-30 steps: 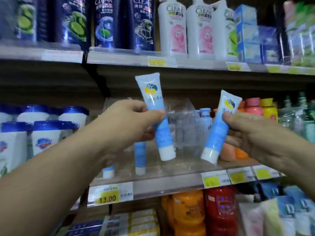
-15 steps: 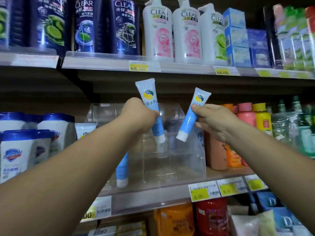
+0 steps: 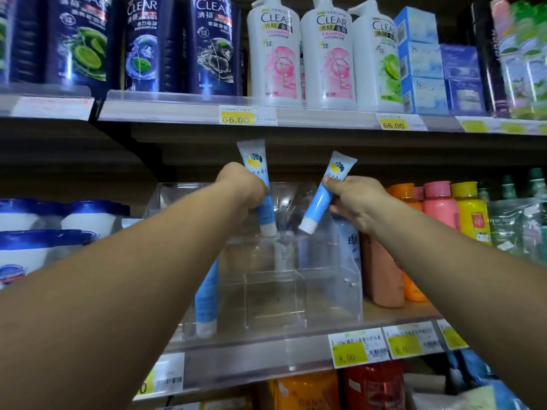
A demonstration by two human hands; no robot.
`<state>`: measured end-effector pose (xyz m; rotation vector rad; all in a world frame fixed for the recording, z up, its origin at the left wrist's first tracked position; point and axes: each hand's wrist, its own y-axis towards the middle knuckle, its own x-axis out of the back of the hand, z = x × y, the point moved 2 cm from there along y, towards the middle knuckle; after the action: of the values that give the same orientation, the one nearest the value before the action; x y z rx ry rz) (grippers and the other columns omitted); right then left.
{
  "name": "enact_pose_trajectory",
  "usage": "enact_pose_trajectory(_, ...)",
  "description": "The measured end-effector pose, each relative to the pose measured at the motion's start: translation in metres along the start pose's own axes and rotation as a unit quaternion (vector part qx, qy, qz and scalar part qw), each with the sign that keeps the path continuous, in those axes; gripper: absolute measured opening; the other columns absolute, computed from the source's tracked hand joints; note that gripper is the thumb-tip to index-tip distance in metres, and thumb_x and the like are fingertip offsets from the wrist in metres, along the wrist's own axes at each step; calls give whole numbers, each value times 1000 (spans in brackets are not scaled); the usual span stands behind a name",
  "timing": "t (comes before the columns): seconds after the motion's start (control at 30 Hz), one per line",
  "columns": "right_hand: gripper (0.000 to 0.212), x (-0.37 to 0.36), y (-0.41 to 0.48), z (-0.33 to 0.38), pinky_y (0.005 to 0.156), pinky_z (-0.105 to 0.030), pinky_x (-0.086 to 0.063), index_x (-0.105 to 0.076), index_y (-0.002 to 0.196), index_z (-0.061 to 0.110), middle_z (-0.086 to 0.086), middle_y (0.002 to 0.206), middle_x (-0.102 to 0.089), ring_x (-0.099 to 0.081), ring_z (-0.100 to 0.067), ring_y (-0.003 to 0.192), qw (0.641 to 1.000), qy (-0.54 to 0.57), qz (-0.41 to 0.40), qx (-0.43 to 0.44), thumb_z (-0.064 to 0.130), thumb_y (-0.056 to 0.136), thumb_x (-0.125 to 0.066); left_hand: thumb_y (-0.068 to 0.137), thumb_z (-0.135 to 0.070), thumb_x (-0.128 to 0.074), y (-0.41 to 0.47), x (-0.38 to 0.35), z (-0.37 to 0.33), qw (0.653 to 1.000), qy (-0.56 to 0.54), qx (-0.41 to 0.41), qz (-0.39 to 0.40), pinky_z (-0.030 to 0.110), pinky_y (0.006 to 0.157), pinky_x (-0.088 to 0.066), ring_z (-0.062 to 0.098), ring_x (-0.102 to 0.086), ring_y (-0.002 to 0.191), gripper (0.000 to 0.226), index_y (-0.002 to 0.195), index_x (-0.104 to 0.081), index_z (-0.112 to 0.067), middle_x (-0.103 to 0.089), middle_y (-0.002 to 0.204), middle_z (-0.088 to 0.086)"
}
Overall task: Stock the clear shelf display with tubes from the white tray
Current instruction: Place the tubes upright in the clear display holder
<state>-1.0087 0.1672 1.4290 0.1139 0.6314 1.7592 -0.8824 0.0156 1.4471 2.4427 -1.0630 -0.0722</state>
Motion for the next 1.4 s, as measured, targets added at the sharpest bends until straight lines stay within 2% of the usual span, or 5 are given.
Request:
enact_pose_trajectory(0.4,16,-8,-6,-20,76,-38,-61,-69,94,12,-10,95,-74,-73,-21,84,953,-259,143,67,16,79,-76,85,3,-68,-1,-17,26,980,189,33,60,48,90,-57,40,-68,105,27,110,-59,6,-66,118,27)
enact_pose_trajectory(0.53,14,-15,-13,-22,83,-45,-60,-63,79,22,-5,89,-73,-72,-23,87,921,-344,153,100,17,78,-75,90,-5,-60,0,-26,24,966,242,34,86,40,96,-53,30,-60,91,6,90,-56,-1,-62,94,19)
enact_pose_trajectory(0.83,12,-13,-10,-12,73,-37,-63,-66,85,8,-12,94,-74,-74,-22,84,939,-305,151,38,20,88,-67,91,-9,-60,1,-29,23,960,262,36,87,34,79,-51,22,-53,74,16,77,-53,-5,-52,72,11)
enact_pose_trajectory(1.03,10,-8,-8,-11,75,-39,-63,-68,82,9,-10,93,-74,-75,-21,84,944,-298,140,36,18,85,-70,88,-10,-63,0,-28,26,960,271,14,71,37,90,-55,26,-58,84,10,94,-58,-4,-65,107,20)
enact_pose_trajectory(1.4,8,-6,-19,-6,74,-40,-63,-66,85,10,-11,95,-73,-75,-21,82,953,-288,92,16,18,85,-70,85,-15,-70,-16,-25,18,967,249,-15,47,43,95,-54,27,-54,85,31,110,-62,2,-61,101,19)
